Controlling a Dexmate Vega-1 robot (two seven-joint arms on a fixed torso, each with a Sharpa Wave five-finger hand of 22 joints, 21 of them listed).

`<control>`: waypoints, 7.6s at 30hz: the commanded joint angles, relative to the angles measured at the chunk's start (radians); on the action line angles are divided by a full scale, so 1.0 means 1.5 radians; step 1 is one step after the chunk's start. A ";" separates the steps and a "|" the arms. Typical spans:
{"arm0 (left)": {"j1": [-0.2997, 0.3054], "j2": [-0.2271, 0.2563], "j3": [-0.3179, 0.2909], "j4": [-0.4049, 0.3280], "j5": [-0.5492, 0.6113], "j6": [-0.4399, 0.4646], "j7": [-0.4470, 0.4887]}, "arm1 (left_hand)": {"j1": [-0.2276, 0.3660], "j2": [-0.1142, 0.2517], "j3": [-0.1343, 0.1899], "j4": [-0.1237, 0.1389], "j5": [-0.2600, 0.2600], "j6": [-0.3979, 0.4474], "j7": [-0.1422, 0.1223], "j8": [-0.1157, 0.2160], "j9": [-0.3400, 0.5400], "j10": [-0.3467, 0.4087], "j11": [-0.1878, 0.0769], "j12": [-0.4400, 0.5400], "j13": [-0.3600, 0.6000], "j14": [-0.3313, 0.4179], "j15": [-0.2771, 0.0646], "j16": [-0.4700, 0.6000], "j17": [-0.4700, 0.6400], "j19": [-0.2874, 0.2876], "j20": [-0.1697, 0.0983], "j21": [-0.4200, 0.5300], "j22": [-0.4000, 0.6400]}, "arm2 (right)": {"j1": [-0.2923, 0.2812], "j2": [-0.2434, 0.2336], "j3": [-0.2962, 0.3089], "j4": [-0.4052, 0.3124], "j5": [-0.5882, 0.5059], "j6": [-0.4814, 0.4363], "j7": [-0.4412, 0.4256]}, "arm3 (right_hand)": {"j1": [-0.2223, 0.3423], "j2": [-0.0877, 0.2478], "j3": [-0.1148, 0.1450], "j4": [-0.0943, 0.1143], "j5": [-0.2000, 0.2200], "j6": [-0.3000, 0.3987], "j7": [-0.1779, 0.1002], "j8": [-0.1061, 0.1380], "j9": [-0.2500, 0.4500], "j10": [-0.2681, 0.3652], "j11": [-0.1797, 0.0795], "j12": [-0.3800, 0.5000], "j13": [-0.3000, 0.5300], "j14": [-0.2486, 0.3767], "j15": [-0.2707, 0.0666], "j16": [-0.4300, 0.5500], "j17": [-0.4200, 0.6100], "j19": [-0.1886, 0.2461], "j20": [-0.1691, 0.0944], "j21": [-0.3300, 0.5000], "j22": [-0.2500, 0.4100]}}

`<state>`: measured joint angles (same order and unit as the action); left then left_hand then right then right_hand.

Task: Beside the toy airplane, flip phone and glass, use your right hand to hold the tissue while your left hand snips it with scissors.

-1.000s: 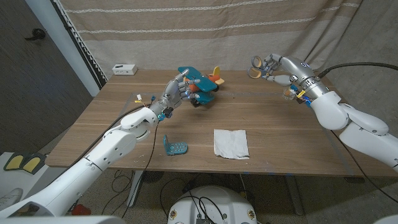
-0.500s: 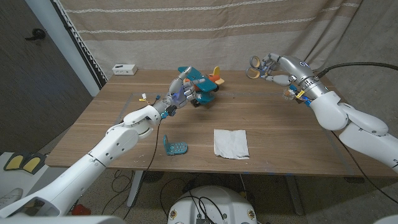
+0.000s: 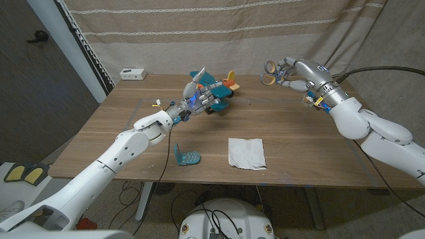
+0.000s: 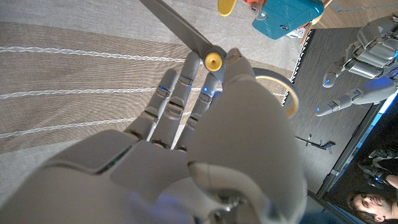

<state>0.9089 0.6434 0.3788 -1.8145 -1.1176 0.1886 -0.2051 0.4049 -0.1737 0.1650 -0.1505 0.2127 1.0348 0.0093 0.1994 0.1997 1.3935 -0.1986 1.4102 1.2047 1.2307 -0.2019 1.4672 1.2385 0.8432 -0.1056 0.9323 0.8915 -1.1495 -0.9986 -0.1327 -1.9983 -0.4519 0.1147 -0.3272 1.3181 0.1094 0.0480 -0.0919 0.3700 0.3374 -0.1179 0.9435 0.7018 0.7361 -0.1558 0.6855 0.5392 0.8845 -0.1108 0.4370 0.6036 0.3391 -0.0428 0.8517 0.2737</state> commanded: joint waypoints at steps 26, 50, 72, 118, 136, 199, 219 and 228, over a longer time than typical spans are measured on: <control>-0.052 -0.004 0.008 0.058 -0.110 0.135 -0.098 | 0.160 0.036 0.070 -0.018 -0.013 0.012 0.020 0.023 0.063 -0.040 -0.003 0.006 -0.020 -0.053 0.001 0.050 -0.003 -0.012 -0.049 0.000 -0.026 | -0.004 0.010 0.002 -0.004 -0.050 0.033 -0.039 | 0.048 0.040 0.010 0.000 0.004 0.000 -0.005 0.008 -0.001 0.042 -0.036 0.002 0.121 0.013 -0.088 -0.006 0.005 -0.008 -0.069 0.023 -0.009; -0.083 -0.013 0.023 0.073 -0.120 0.174 -0.141 | 0.089 -0.002 0.021 0.005 -0.016 -0.023 0.029 0.038 0.150 -0.047 -0.003 0.000 -0.041 -0.059 0.000 0.049 -0.010 -0.013 -0.052 0.004 -0.052 | 0.009 0.019 -0.006 0.005 -0.084 0.078 -0.059 | 0.048 0.040 0.010 -0.001 0.005 0.000 -0.006 0.011 -0.005 0.042 -0.036 0.000 0.122 0.014 -0.088 -0.010 0.007 -0.013 -0.071 0.038 -0.017; -0.092 -0.027 0.034 0.078 -0.127 0.189 -0.153 | 0.113 0.010 0.023 -0.002 -0.016 -0.023 0.016 0.030 0.162 -0.038 -0.006 0.012 -0.033 -0.051 0.000 0.046 -0.009 -0.011 -0.056 0.010 -0.062 | -0.003 0.020 0.000 -0.001 -0.088 0.090 -0.048 | 0.048 0.040 0.010 -0.001 0.006 -0.001 -0.007 0.014 -0.008 0.044 -0.036 -0.001 0.124 0.016 -0.088 -0.013 0.010 -0.018 -0.072 0.051 -0.024; -0.129 -0.057 0.066 0.118 -0.135 0.261 -0.130 | 0.207 0.024 0.062 -0.010 -0.022 -0.022 0.010 0.008 0.128 -0.032 -0.007 0.016 -0.036 -0.034 0.000 0.050 -0.005 -0.014 -0.063 0.033 -0.074 | 0.030 0.012 -0.029 0.016 -0.109 0.135 -0.026 | 0.048 0.040 0.009 -0.001 0.006 -0.002 -0.008 0.020 -0.013 0.044 -0.036 -0.003 0.125 0.019 -0.088 -0.021 0.013 -0.028 -0.073 0.077 -0.036; -0.136 -0.067 0.073 0.117 -0.136 0.274 -0.136 | 0.220 0.010 0.062 -0.007 -0.025 -0.048 0.009 -0.005 0.113 -0.030 -0.007 0.023 -0.030 -0.031 0.000 0.053 -0.004 -0.015 -0.065 0.045 -0.078 | 0.036 0.006 -0.039 0.013 -0.144 0.127 -0.033 | 0.046 0.040 0.009 0.000 0.006 -0.003 -0.008 0.023 -0.014 0.045 -0.036 -0.004 0.124 0.020 -0.088 -0.024 0.015 -0.032 -0.073 0.087 -0.039; -0.186 -0.084 0.106 0.154 -0.098 0.322 -0.175 | 0.228 0.012 0.059 0.000 -0.023 -0.057 0.013 0.004 0.082 -0.030 -0.006 0.036 -0.024 -0.024 0.000 0.054 -0.004 -0.019 -0.064 0.071 -0.104 | 0.064 -0.025 -0.074 0.017 -0.203 0.112 -0.056 | 0.047 0.040 0.008 -0.001 0.007 -0.006 -0.010 0.030 -0.018 0.045 -0.037 -0.005 0.125 0.024 -0.088 -0.033 0.020 -0.042 -0.077 0.117 -0.047; -0.170 -0.061 0.094 0.121 -0.103 0.316 -0.150 | 0.226 0.012 0.059 0.001 -0.022 -0.073 0.020 -0.005 0.068 -0.033 -0.006 0.037 -0.024 -0.023 0.000 0.054 -0.004 -0.021 -0.064 0.082 -0.111 | 0.073 -0.045 -0.084 0.008 -0.230 0.117 -0.049 | 0.045 0.041 0.007 0.000 0.006 -0.006 -0.012 0.032 -0.022 0.045 -0.037 -0.004 0.124 0.024 -0.088 -0.037 0.020 -0.047 -0.078 0.128 -0.048; -0.183 -0.065 0.103 0.135 -0.097 0.318 -0.166 | 0.226 0.013 0.060 0.001 -0.022 -0.073 0.018 -0.004 0.062 -0.034 -0.006 0.035 -0.027 -0.022 0.000 0.054 -0.004 -0.022 -0.063 0.085 -0.114 | 0.079 -0.047 -0.090 0.009 -0.232 0.120 -0.041 | 0.046 0.040 0.008 -0.001 0.007 -0.006 -0.010 0.033 -0.024 0.045 -0.037 -0.004 0.124 0.025 -0.088 -0.038 0.022 -0.047 -0.078 0.132 -0.049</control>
<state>0.6481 0.5461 0.5233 -1.6245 -1.2657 0.6639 -0.4396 0.7374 -0.1573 0.2478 -0.1503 0.1804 0.9297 0.0306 0.1924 0.2946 1.3406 -0.1988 1.4583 1.1645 1.1864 -0.2017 1.5453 1.2288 0.8140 -0.0948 1.0542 0.7179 -1.0413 -1.0607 -0.2573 -1.9827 -0.7871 0.2863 -0.3997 1.3241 0.1035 0.0507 -0.0944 0.3713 0.3279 -0.1338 0.9876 0.6651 0.7413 -0.1578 0.6737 0.5752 0.9125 -0.1288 0.3790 0.6318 0.2694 -0.0408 1.0445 0.1999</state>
